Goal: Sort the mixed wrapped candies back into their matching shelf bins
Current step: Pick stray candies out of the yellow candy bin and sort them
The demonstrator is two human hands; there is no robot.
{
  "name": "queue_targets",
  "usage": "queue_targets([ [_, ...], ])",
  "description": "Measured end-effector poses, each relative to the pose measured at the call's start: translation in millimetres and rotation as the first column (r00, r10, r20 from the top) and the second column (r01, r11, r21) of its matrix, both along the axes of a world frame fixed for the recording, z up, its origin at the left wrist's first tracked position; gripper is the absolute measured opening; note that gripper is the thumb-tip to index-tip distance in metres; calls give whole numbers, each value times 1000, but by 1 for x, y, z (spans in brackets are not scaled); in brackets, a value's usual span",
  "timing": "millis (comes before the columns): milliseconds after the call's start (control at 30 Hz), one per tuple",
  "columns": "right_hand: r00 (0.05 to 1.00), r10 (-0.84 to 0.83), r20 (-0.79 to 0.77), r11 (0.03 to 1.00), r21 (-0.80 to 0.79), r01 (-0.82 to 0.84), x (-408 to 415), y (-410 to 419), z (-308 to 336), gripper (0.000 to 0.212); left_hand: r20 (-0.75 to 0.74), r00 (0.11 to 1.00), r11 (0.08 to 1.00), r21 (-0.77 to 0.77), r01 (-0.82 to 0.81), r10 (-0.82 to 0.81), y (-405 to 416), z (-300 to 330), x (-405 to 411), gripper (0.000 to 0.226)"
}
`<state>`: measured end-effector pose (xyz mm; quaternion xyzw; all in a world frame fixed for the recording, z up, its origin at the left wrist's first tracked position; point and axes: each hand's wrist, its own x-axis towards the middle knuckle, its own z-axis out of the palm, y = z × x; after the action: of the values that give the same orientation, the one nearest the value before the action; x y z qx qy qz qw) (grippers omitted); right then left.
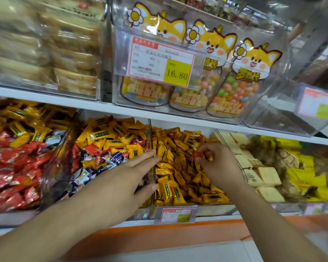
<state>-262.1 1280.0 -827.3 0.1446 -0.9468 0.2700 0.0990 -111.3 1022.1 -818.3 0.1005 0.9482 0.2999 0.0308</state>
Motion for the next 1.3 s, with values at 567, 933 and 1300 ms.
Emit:
queue_targets([
  [567, 857, 419, 300, 821, -529, -216, 131, -121, 58, 15, -176, 856, 861, 261, -436, 487, -86, 43, 60, 10],
  [933, 959, 236, 159, 948, -254, -191, 85, -78, 43, 17, -313, 872, 913, -33, -407, 377, -105, 30, 47, 48],
  [1300, 989, -148, 7, 989, -24, 148, 26, 36, 18, 34, -108, 994, 994, -105, -10, -2, 6, 3, 2, 67],
])
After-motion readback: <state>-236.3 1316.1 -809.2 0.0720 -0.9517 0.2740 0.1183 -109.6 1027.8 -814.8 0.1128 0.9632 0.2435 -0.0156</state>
